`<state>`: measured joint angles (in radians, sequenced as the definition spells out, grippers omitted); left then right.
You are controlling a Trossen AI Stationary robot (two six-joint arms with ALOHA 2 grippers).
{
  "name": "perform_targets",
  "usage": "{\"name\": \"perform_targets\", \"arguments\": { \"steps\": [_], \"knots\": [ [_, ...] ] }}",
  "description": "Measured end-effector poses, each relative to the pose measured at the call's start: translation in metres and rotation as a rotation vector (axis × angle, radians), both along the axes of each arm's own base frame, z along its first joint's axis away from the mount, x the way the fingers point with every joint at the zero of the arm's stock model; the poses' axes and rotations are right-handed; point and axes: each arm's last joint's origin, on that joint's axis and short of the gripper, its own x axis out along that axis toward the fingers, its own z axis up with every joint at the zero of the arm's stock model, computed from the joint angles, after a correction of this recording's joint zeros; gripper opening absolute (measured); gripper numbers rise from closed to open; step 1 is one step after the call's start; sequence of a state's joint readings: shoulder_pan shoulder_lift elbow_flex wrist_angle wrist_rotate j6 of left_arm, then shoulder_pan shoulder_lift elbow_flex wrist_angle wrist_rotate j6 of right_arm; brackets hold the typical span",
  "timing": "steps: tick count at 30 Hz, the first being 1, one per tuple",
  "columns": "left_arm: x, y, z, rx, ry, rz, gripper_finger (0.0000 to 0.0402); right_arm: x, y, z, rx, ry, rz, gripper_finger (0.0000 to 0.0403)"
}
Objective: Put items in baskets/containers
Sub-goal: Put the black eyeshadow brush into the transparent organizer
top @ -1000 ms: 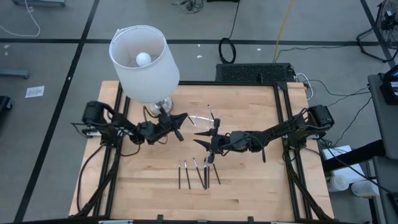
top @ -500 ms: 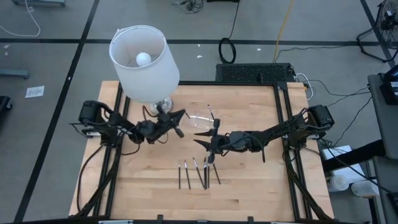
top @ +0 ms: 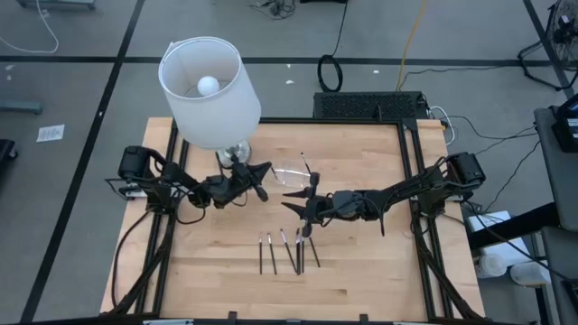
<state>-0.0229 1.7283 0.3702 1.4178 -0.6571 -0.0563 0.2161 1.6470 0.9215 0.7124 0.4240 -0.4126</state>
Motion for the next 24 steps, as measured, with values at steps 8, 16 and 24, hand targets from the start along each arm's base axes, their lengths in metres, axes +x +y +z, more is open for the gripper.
{"name": "perform_targets", "arguments": {
  "steps": [8,16,24],
  "knots": [
    [0.0,-0.014,-0.004,-0.028,0.019,-0.041,0.0001,0.0,0.0,0.0,-0.004,0.001,-0.001,0.0095],
    [0.0,-0.013,-0.005,-0.025,0.038,-0.017,0.0001,0.0,0.0,0.0,-0.004,-0.001,-0.002,0.0094],
    [0.0,-0.007,-0.008,-0.047,0.048,0.016,0.0021,0.0,0.0,0.0,-0.004,0.0,-0.002,0.0093]
  ]
}}
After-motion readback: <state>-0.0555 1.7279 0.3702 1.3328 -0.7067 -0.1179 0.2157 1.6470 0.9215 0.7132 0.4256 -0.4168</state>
